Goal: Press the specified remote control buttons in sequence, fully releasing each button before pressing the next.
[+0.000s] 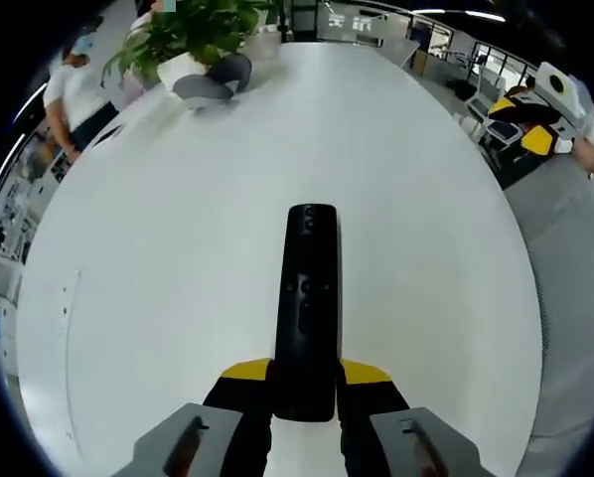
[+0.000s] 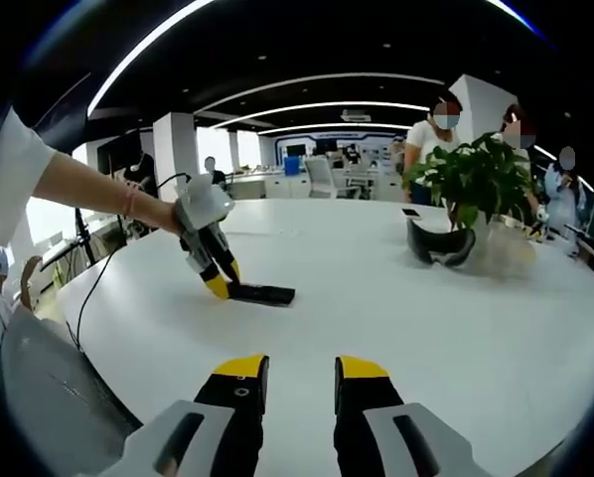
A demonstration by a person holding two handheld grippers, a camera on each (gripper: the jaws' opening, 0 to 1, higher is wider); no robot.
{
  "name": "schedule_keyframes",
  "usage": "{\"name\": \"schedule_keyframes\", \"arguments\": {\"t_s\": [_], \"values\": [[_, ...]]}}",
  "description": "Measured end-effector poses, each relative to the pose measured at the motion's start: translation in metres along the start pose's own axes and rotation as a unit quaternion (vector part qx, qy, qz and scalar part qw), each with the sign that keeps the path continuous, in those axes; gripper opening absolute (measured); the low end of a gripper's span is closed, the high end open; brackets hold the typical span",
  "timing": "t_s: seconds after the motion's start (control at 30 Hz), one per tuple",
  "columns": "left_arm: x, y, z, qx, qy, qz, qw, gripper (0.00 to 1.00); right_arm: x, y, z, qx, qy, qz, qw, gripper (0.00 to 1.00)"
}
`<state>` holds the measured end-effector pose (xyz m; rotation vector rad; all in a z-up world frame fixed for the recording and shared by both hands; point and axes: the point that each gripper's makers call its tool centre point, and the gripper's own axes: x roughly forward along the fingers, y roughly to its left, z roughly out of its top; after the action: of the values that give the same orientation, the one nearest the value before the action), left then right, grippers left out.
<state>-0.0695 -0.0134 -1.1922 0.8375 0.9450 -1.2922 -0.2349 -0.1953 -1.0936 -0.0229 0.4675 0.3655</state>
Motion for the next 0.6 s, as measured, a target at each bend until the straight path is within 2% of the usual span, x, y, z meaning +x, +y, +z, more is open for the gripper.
{"name": "schedule_keyframes", "arguments": {"t_s": [0.6], "values": [[-0.001, -0.032, -0.008, -0.004, -0.004, -0.002, 1.0, 0.24, 0.0, 0.001, -0.001, -0.006, 0.001, 0.004, 1.0, 0.23]]}}
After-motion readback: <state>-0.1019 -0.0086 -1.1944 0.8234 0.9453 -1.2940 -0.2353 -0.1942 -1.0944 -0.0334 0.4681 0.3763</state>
